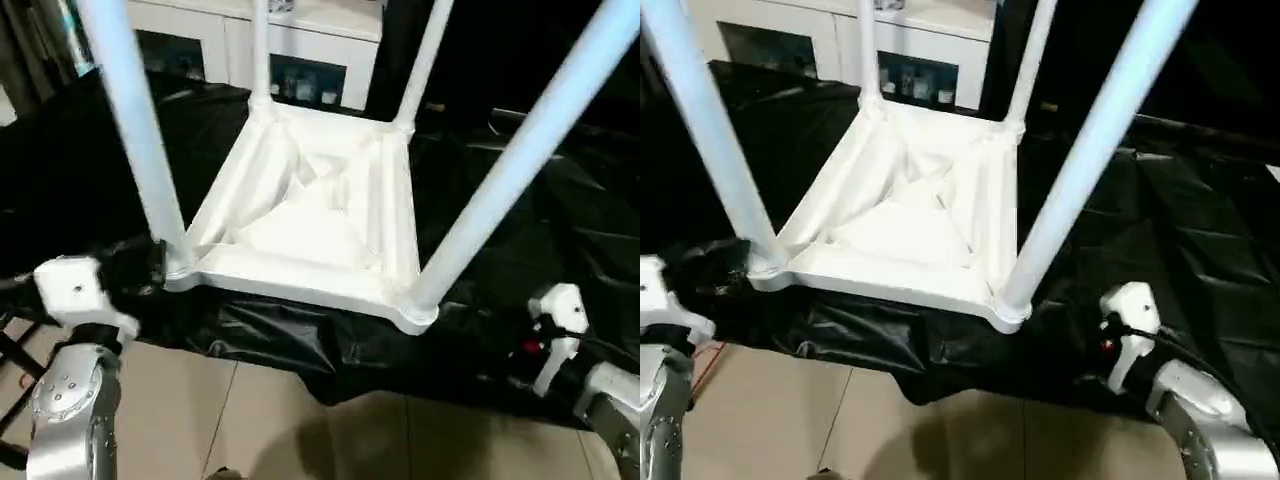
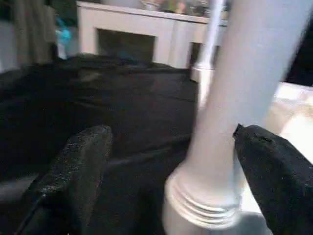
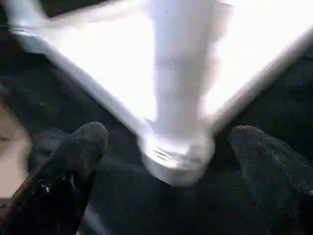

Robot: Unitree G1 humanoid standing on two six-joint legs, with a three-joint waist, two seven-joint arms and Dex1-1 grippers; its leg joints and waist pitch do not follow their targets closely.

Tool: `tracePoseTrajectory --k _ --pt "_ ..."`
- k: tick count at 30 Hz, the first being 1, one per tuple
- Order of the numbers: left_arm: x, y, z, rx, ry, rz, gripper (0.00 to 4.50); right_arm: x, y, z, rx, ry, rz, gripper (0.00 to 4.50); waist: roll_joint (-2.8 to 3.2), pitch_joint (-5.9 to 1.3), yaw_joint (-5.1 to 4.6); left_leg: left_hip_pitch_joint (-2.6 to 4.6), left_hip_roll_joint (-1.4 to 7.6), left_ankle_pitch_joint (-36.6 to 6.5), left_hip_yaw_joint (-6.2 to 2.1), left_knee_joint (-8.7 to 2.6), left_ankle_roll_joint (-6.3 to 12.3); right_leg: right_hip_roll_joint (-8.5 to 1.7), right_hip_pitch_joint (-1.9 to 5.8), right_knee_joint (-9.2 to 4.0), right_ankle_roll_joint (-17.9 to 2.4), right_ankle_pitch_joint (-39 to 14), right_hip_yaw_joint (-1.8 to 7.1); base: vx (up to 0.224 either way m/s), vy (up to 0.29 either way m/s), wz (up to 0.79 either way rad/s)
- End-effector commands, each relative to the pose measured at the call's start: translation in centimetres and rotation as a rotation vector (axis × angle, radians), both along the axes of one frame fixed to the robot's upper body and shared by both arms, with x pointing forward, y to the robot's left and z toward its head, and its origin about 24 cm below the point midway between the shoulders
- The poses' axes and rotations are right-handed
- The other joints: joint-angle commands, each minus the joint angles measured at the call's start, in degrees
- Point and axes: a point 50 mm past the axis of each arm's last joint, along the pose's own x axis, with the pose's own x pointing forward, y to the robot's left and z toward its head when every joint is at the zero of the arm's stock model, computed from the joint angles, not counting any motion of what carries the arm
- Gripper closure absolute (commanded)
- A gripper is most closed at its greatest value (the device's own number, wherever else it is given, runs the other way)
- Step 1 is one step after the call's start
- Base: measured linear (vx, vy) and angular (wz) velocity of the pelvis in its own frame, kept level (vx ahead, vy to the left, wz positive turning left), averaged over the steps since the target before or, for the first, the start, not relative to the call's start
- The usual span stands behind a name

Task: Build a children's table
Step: Move to table

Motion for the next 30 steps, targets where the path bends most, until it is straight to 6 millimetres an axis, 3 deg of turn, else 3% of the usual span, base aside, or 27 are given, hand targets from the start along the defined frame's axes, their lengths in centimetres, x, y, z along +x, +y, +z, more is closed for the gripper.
tracePoseTrajectory --k 1,3,4,8,9,10,11,15,16,21,23,24,26,30 --pt "1.1 -0.8 -0.2 -0.003 0.029 -0.079 0.06 0.2 1.2 0.5 -0.001 0.005 0.111 0.00 1.33 -2.15 0.37 1.42 3.05 -8.82 -1.51 -4.61 2.39 -4.76 0.08 -4.42 -9.59 3.12 1.96 0.000 0.000 0.00" --pt "1.5 -0.9 -0.5 -0.003 0.040 -0.096 0.06 0.3 1.6 0.5 -0.013 0.004 0.146 0.00 0.91 -2.14 0.49 1.32 3.10 -9.79 -1.50 -4.80 1.27 -4.99 0.31 -4.50 -9.54 1.81 1.99 0.000 0.000 0.00" --pt "1.8 -1.1 -0.7 0.002 0.054 -0.123 0.06 0.6 2.0 0.6 -0.010 -0.008 0.161 0.00 1.72 -2.18 0.55 1.38 3.13 -10.27 -1.52 -4.78 0.59 -5.12 0.18 -4.53 -9.65 2.16 2.06 0.000 0.000 0.00" --pt "2.6 -1.3 -1.2 0.024 0.076 -0.159 0.06 1.6 2.9 0.6 -0.015 -0.036 0.175 0.00 2.08 -2.41 0.30 1.10 2.91 -10.40 -1.62 -4.86 -0.43 -5.15 0.47 -4.35 -9.99 2.11 2.02 0.000 0.000 0.00" --pt "2.7 -1.3 -1.2 0.023 0.076 -0.154 0.06 1.6 3.0 0.7 -0.016 -0.038 0.174 0.00 1.90 -2.34 0.32 1.20 2.91 -10.55 -1.54 -4.84 -0.30 -5.14 0.45 -4.42 -10.13 2.08 2.03 0.000 0.000 0.00" --pt "2.9 -1.2 -1.2 0.029 0.080 -0.144 0.06 1.8 3.1 0.7 -0.014 -0.044 0.172 0.00 2.37 -2.38 0.42 1.23 2.93 -10.19 -1.54 -4.76 -0.21 -5.25 0.44 -4.33 -10.51 2.41 2.09 0.000 0.000 0.00" --pt "3.5 -1.1 -1.4 0.037 0.091 -0.130 0.06 2.1 3.3 0.8 -0.012 -0.052 0.167 0.00 2.11 -2.32 0.35 1.21 2.91 -10.25 -1.47 -4.78 -0.06 -5.14 0.36 -4.49 -10.50 2.18 2.09 0.000 0.000 0.00" --pt "5.1 -0.4 -1.8 0.062 0.137 -0.057 0.06 2.1 3.4 0.8 -0.009 -0.050 0.162 0.00 2.10 -2.46 0.58 1.37 2.85 -9.75 -1.44 -4.71 -0.01 -5.20 0.36 -4.44 -10.31 1.44 2.10 0.000 0.000 0.00" --pt "5.7 0.0 -1.8 0.040 0.135 -0.027 0.06 1.9 3.3 0.8 -0.011 -0.043 0.169 0.00 1.87 -2.55 0.61 1.22 2.99 -8.80 -1.48 -4.71 0.20 -5.31 0.53 -4.28 -10.57 2.85 2.05 0.000 0.000 0.00" --pt "6.9 0.7 -1.0 -0.007 0.099 -0.014 0.06 1.7 3.0 1.1 -0.019 -0.044 0.176 0.00 2.04 -2.88 0.91 1.17 2.84 -5.80 -1.45 -4.37 1.15 -5.25 0.65 -3.70 -11.31 8.70 1.96 0.000 0.000 0.00" --pt "7.5 1.8 -0.8 -0.015 0.093 0.042 0.06 1.5 2.2 1.0 -0.044 -0.041 0.162 0.00 1.77 -2.93 0.93 1.06 2.77 -5.01 -1.33 -4.21 1.91 -5.21 0.84 -3.53 -11.53 10.63 1.96 0.000 0.000 0.00" --pt "7.6 2.0 -0.7 -0.017 0.093 0.053 0.06 1.5 2.0 1.0 -0.050 -0.039 0.158 0.00 1.84 -2.91 1.02 1.06 2.70 -4.97 -1.35 -4.21 2.02 -5.23 0.83 -3.56 -11.50 10.62 1.94 0.000 0.000 0.00" --pt "7.9 2.3 -0.3 -0.030 0.070 0.047 0.06 1.6 1.6 1.2 -0.043 -0.045 0.137 0.00 1.42 -2.91 1.03 1.05 2.80 -5.05 -1.27 -4.22 2.26 -5.33 0.86 -3.54 -11.64 10.08 1.94 0.000 0.000 0.00" --pt "8.1 1.8 -0.1 -0.040 0.038 -0.010 0.21 1.6 1.5 1.2 -0.051 -0.046 0.138 0.00 1.65 -2.76 1.08 1.23 3.03 -6.19 -1.26 -4.36 2.04 -5.52 0.59 -3.75 -12.23 7.23 1.93 0.000 0.000 0.00"
